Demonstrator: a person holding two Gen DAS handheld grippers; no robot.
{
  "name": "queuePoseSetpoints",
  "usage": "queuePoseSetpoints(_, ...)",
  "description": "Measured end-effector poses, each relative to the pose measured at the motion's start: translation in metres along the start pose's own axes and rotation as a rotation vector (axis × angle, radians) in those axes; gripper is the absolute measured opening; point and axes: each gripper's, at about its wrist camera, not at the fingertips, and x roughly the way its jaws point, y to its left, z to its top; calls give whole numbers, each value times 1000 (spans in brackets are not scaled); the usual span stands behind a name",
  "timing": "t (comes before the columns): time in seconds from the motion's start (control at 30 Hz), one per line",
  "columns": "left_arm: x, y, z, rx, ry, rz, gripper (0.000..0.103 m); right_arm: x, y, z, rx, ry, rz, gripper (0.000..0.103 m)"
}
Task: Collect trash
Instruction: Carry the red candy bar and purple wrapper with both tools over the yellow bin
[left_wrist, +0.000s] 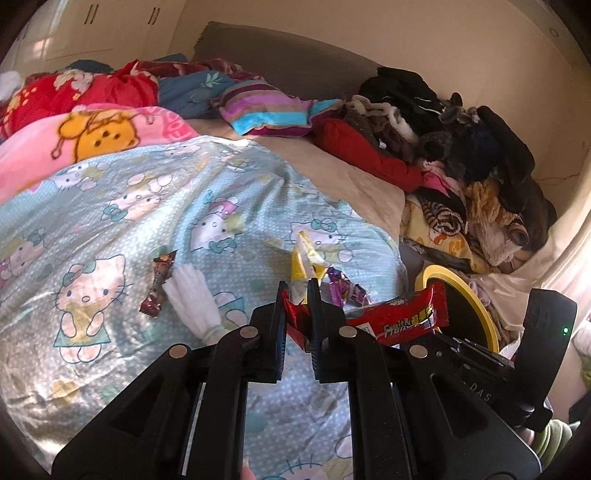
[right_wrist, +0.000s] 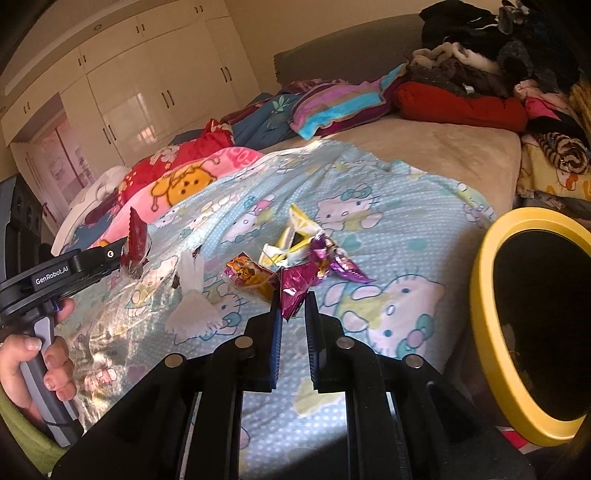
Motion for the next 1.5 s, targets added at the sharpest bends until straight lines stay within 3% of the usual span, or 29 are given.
queuePoseSetpoints(0.77, 6, -78, -1, 146, 6, -46, 6, -53, -57, 15, 50, -110, -89, 12)
queuePoseSetpoints(1.5, 29, -136, -14, 247, 37, -104, 6, -94, -133, 22, 188, -199, -206, 12)
